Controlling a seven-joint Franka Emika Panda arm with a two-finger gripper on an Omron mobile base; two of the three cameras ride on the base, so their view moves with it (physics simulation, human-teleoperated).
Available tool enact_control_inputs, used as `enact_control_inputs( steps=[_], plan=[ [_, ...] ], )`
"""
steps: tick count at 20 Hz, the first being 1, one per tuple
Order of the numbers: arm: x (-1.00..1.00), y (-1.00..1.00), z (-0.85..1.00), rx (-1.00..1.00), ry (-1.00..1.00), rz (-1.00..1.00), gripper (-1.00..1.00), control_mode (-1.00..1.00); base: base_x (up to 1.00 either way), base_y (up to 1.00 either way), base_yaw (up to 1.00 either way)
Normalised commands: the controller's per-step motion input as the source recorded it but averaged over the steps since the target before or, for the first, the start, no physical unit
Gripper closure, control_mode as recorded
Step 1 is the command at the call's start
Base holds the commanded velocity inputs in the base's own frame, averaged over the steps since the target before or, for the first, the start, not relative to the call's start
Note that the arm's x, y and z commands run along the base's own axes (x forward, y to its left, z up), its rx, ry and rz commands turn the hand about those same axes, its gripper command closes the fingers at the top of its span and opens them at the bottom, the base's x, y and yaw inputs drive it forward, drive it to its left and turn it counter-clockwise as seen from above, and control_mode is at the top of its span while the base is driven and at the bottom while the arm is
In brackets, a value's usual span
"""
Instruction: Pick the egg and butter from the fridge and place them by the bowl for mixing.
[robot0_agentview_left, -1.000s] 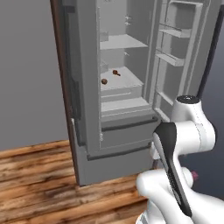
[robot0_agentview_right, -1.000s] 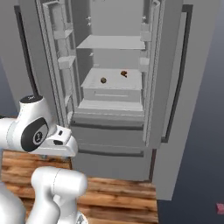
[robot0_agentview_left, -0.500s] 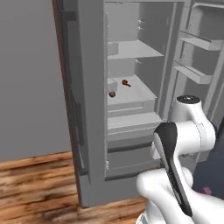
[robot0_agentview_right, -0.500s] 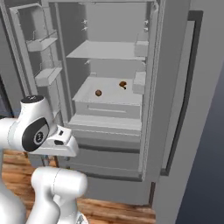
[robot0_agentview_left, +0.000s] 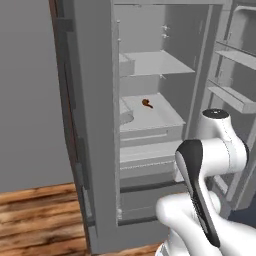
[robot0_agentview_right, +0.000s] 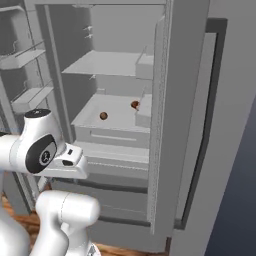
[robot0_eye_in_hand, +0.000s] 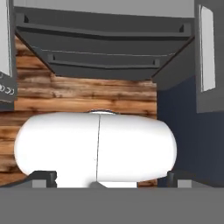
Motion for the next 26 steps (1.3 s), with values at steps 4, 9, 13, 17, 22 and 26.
enact_control_inputs(
  steps=[4, 9, 13, 17, 22, 26],
  plan=[
    [0.00, 0.00, 0.00, 0.00, 0.00, 0.00, -1.00, 1.00, 0.70, -0.18, 0.08],
    [0.00, 0.00, 0.00, 0.00, 0.00, 0.00, -1.00, 1.00, 0.60, -0.23, 0.09],
    [0.00, 0.00, 0.00, 0.00, 0.00, 0.00, -1.00, 1.00, 0.48, -0.21, 0.09],
    [0.00, 0.00, 0.00, 0.00, 0.00, 0.00, -1.00, 1.00, 0.37, -0.23, 0.09],
    [0.00, 0.00, 0.00, 0.00, 0.00, 0.00, -1.00, 1.00, 0.34, -0.30, 0.11],
    [0.00, 0.00, 0.00, 0.00, 0.00, 0.00, -1.00, 1.00, 0.50, 0.04, 0.01]
  ],
)
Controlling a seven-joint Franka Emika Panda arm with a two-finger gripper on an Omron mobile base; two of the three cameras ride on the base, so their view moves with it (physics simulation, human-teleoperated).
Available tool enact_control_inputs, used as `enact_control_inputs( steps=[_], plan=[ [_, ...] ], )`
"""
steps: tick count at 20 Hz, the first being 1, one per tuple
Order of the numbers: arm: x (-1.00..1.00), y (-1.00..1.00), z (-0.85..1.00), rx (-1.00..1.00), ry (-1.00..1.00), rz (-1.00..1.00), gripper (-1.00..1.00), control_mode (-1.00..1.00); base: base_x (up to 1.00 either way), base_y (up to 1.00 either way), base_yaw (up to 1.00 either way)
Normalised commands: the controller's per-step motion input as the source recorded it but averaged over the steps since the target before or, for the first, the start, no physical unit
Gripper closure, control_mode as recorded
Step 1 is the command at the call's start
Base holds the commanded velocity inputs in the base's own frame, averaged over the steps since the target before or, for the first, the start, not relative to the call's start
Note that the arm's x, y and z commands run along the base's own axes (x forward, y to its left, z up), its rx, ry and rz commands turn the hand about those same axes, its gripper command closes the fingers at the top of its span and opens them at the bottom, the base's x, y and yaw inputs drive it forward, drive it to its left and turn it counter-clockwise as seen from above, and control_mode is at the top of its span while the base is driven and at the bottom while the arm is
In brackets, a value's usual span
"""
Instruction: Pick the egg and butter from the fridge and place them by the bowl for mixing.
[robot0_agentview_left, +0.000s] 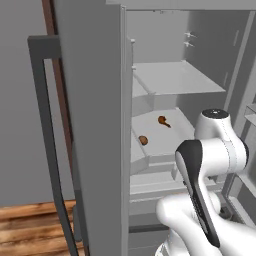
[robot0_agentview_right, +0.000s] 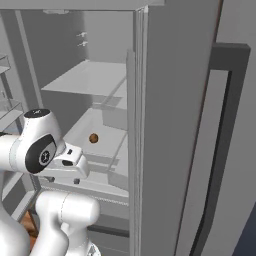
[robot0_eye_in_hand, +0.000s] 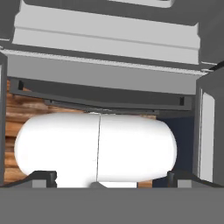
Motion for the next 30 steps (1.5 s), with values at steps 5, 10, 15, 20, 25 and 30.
enact_control_inputs(
  steps=[5, 10, 15, 20, 25, 30],
  plan=[
    [0.00, 0.00, 0.00, 0.00, 0.00, 0.00, -1.00, 1.00, 0.78, 0.00, 0.05],
    [0.00, 0.00, 0.00, 0.00, 0.00, 0.00, -1.00, 1.00, 0.72, 0.17, 0.00],
    [0.00, 0.00, 0.00, 0.00, 0.00, 0.00, -1.00, 1.00, 0.48, 0.16, -0.01],
    [0.19, 0.00, -0.02, 0.00, -0.06, 0.05, -1.00, -1.00, 0.25, 0.03, 0.00],
    [0.35, 0.00, -0.03, 0.00, -0.36, 0.18, -1.00, -1.00, 0.00, 0.00, 0.00],
    [0.45, 0.07, 0.00, 0.00, -0.44, 0.15, -1.00, -1.00, 0.00, 0.00, 0.00]
  ],
)
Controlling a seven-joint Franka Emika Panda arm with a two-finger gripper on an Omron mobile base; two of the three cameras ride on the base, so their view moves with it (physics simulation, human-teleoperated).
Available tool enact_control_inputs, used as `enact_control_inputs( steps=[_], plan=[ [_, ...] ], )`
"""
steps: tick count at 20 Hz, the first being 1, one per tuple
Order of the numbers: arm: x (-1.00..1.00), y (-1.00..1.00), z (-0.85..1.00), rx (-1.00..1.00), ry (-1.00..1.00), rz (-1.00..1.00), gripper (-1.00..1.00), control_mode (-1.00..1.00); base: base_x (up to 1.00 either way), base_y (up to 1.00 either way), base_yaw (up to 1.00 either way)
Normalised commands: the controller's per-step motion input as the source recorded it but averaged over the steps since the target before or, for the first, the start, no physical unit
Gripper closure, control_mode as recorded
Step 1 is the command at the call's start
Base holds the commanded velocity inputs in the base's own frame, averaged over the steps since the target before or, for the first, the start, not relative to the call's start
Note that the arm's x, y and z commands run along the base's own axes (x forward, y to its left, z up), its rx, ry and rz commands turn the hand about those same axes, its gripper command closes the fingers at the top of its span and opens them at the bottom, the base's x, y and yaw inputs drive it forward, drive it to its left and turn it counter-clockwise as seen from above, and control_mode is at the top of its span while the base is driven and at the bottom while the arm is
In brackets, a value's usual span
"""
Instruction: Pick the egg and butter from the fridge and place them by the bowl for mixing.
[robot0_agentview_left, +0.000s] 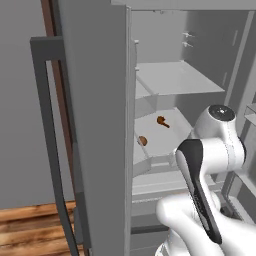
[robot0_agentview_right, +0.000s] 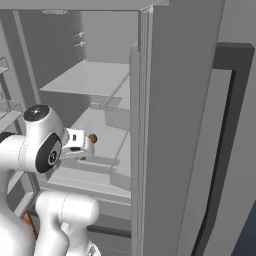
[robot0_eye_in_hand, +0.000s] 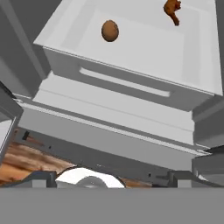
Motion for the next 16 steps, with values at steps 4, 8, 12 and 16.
enact_control_inputs(
  steps=[4, 8, 12, 16],
  plan=[
    [0.57, 0.06, -0.09, 0.00, -0.11, 0.02, -1.00, -1.00, 0.00, 0.00, 0.00],
    [0.51, 0.00, -0.17, 0.00, -0.02, -0.06, -1.00, -1.00, 0.00, 0.00, 0.00],
    [0.38, 0.05, -0.09, 0.03, 0.00, -0.01, -1.00, -1.00, 0.00, 0.00, 0.00],
    [0.39, 0.26, -0.13, 0.08, -0.03, 0.00, -1.00, -1.00, 0.00, 0.00, 0.00]
  ],
)
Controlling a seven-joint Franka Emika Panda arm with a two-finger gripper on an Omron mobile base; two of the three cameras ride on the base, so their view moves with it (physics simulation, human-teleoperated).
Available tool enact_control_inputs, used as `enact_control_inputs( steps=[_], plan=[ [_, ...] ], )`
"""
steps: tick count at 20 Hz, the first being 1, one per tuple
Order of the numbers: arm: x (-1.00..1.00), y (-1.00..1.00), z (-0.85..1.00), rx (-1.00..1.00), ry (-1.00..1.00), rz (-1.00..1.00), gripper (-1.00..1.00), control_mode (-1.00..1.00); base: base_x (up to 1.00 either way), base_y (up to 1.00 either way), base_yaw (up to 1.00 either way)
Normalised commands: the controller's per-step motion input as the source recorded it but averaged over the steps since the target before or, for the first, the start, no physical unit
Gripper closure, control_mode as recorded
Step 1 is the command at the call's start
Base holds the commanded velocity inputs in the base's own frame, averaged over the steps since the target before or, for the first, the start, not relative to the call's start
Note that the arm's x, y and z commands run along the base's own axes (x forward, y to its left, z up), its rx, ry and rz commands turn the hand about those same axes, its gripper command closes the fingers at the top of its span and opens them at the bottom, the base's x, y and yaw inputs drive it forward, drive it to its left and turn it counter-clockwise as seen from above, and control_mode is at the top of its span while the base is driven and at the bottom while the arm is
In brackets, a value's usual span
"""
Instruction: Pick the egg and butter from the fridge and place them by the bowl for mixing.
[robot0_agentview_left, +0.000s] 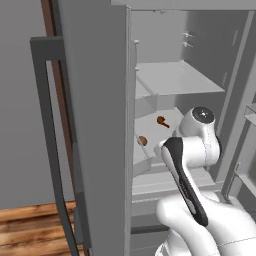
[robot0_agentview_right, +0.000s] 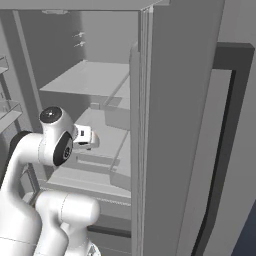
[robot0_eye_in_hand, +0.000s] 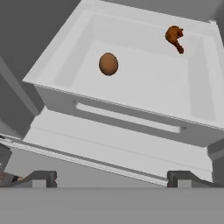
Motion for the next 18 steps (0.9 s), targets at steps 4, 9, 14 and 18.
enact_control_inputs(
  steps=[4, 9, 14, 18],
  plan=[
    [0.31, 0.20, -0.04, 0.07, 0.00, 0.00, -1.00, -1.00, 0.00, 0.00, 0.00],
    [0.27, 0.11, 0.00, 0.00, 0.00, 0.00, -1.00, -1.00, 0.00, 0.00, 0.00],
    [0.35, 0.14, 0.00, 0.00, -0.01, -0.01, -1.00, -1.00, 0.00, 0.00, 0.00],
    [0.48, 0.06, -0.09, 0.00, 0.00, -0.03, -1.00, -1.00, 0.00, 0.00, 0.00]
  ],
)
